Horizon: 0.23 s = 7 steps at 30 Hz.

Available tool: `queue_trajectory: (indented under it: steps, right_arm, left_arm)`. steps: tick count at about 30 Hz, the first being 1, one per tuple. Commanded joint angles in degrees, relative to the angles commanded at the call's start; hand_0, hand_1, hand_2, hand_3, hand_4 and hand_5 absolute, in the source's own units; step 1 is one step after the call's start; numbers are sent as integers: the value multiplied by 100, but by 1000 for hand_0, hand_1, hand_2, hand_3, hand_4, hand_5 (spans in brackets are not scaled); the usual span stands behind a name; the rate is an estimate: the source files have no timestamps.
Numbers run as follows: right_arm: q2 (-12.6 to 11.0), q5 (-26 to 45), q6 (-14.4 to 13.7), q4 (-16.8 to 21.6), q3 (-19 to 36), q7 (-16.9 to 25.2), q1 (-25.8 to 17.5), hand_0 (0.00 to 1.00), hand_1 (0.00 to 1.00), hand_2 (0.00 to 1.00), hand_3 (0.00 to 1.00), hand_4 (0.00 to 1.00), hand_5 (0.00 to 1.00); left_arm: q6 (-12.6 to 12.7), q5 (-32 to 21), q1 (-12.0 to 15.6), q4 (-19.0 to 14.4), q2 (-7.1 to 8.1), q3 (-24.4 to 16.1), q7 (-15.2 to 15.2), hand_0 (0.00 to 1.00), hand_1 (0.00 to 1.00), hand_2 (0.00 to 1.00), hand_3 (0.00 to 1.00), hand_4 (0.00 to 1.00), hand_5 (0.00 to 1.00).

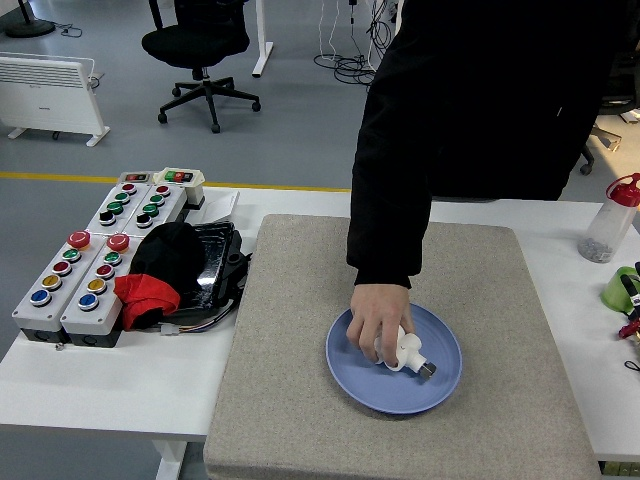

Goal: Pick pipe place plate twice

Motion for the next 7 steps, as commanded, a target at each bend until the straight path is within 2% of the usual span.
queue_trajectory:
  steps: [7]
  right_arm:
    - [13,10,1,-12,-73,-1,-62,796,761,824,774,558,572]
  left_arm:
    - [47,-251,51,0,19,98,-37,711,745,719,654,400,998]
